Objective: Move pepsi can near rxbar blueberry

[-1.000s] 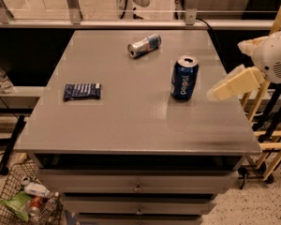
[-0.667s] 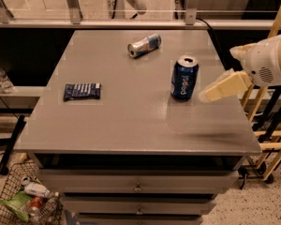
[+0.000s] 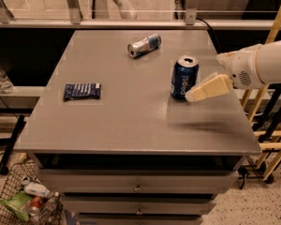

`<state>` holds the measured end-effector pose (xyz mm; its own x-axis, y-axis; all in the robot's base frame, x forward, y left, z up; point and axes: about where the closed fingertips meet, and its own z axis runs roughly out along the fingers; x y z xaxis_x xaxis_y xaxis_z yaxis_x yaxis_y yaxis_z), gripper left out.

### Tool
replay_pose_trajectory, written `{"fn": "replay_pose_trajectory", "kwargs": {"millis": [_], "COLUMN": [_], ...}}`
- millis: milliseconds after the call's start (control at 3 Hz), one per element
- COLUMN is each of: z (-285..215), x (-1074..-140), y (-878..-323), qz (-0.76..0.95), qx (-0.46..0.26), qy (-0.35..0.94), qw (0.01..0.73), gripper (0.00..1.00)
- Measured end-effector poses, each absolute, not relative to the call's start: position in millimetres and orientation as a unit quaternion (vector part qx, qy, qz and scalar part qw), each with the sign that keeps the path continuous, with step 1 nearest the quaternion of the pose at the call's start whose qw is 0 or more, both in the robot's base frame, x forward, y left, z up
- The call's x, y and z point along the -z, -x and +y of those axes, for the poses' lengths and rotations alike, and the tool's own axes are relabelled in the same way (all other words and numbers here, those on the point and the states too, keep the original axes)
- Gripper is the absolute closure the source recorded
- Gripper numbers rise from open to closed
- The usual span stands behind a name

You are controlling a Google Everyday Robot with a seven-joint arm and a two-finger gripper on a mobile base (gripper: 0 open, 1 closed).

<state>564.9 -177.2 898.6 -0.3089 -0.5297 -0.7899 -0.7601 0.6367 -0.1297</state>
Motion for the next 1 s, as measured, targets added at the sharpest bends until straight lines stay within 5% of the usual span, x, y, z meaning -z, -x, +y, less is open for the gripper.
{"fn": "replay_pose_trajectory", "kwargs": {"millis": [1000], "z": [-127.7], "x": [-897.8], "y": [-586.8], "qz": [0.77], "qx": [-0.191], "qy": [0.409], "qw": [0.451], "gripper": [0.0]}}
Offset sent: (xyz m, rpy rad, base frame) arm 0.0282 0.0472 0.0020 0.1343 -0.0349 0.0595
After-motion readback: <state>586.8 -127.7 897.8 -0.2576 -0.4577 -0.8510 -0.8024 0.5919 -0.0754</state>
